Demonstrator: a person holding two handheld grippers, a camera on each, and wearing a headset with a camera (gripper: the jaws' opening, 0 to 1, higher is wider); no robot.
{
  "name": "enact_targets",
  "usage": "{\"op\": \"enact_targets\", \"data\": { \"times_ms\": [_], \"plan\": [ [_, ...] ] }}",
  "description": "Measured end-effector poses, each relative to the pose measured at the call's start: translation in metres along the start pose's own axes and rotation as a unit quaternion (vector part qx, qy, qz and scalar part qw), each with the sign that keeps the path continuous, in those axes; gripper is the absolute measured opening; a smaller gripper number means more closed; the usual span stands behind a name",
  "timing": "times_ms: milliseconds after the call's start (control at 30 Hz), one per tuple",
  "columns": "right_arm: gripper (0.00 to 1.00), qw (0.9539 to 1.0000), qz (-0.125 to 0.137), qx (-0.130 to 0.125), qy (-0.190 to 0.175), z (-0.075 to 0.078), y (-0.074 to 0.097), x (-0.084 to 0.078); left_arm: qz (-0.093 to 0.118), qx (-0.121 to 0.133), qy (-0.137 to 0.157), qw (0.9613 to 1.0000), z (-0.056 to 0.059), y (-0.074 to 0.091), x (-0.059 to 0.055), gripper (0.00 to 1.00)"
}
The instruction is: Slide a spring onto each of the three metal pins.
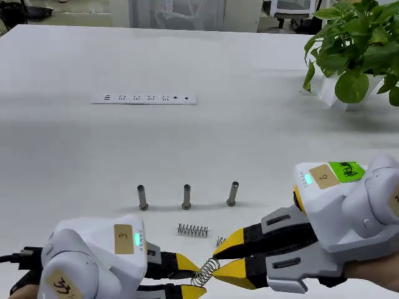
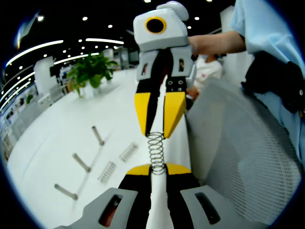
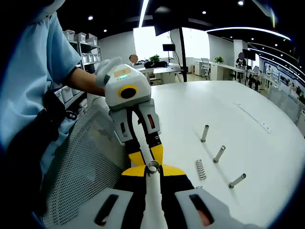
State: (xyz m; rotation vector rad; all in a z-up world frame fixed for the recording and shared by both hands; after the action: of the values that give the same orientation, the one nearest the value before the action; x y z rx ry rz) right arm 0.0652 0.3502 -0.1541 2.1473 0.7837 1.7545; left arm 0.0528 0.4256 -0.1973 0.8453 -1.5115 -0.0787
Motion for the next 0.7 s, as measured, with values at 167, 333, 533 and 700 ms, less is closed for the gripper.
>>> {"op": "enact_targets", "data": {
  "times_ms": [167, 333, 533, 700],
  "plan": [
    [0.12, 1.0, -0.002, 0.0, 0.0, 0.0006, -0.0007, -0.0006, 0.0, 0.002, 0.0, 1.0, -0.0004, 0.0003, -0.001, 0.09],
    [0.12, 1.0, -0.006, -0.001, 0.001, 0.0004, -0.0005, -0.0021, -0.001, 0.002, 0.0, 1.0, -0.0004, 0.0009, -0.0019, 0.09],
    [0.19, 0.9999, -0.005, 0.005, -0.008, -0.0007, -0.0012, -0.0019, 0.0, -0.001, -0.001, 1.0, 0.0001, 0.0005, -0.0011, 0.09],
    [0.23, 0.9993, -0.035, 0.008, 0.008, 0.0021, 0.0001, -0.0011, -0.003, -0.004, -0.006, 1.0, 0.0012, -0.001, -0.0017, 0.09]
  ]
}}
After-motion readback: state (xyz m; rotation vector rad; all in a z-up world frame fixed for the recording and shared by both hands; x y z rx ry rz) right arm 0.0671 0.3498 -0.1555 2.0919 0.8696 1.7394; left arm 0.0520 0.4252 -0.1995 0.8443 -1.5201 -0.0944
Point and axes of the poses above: the centre of the closed fingertips' face, and the gripper's own axes: y roughly backward along the fingers, z roughly to its right, x roughly out of its top, the point moved 5 cm from there along y, roughly backward along the fingers, and after that the axes turned 14 degrees about x, right-handed, at the moved point
